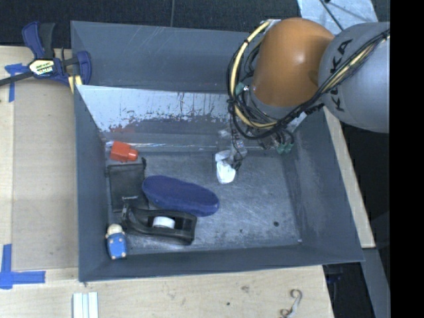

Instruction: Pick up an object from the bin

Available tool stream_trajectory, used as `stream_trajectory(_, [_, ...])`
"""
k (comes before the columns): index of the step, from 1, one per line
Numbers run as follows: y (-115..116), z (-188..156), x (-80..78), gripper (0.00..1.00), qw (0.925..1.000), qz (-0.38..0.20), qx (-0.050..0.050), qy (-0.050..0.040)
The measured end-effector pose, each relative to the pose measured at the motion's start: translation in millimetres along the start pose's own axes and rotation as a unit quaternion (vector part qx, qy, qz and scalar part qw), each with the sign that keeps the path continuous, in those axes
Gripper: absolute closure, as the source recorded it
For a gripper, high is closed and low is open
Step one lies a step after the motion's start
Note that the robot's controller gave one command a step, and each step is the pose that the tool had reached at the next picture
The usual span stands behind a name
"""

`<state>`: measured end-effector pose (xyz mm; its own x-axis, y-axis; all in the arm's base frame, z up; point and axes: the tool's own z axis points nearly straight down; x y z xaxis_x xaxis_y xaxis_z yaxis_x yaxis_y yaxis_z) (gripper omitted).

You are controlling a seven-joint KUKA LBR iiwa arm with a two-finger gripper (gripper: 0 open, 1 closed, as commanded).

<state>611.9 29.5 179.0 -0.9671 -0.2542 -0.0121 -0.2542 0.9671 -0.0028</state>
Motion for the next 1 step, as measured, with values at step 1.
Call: stream_trajectory(1, [11.5,-71.7,7.5,1.0,0.9999,-0.011,0.0,-0.0001])
